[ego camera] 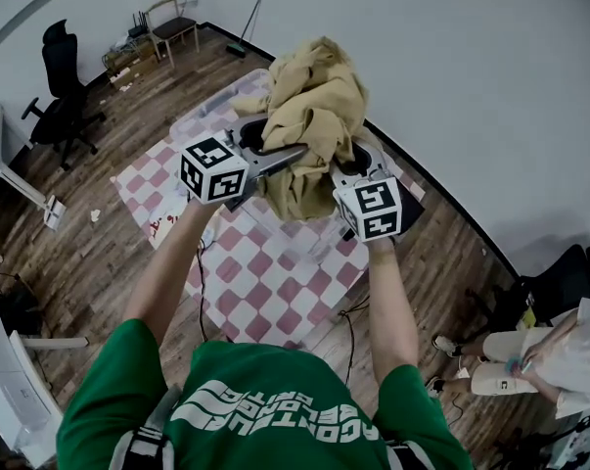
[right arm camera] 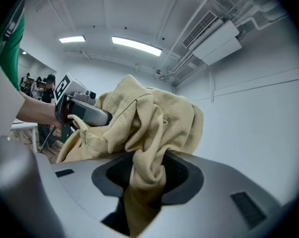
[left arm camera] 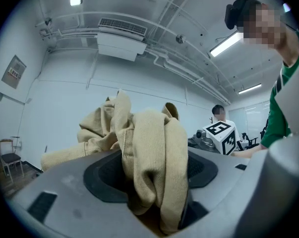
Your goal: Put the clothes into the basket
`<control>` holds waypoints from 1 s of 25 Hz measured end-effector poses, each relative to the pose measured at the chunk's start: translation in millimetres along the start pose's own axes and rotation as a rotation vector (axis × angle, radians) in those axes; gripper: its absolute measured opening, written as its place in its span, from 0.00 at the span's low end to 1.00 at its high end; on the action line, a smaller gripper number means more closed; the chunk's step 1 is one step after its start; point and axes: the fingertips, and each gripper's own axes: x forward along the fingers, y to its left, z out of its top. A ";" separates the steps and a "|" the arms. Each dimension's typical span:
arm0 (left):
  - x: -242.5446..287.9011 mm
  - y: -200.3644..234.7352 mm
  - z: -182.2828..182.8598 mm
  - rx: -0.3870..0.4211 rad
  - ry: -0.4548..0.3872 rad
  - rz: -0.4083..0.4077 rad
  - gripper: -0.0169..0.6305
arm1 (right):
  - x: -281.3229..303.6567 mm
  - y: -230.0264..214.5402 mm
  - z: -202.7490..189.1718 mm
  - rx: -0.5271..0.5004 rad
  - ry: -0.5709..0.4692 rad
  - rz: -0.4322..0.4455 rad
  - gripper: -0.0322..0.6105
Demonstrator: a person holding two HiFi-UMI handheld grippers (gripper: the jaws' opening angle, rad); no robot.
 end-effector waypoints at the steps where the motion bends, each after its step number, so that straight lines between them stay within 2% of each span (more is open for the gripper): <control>1: 2.2 2.5 -4.3 -0.006 0.007 -0.007 0.48 | 2.2 -0.7 -4.5 0.005 0.008 -0.004 0.29; 8: 29.7 26.4 -47.5 -0.054 0.083 -0.033 0.48 | 26.1 -12.3 -54.9 0.080 0.077 -0.009 0.29; 25: 54.0 121.6 -191.6 -0.271 0.309 -0.024 0.48 | 131.7 2.7 -194.8 0.285 0.323 0.113 0.29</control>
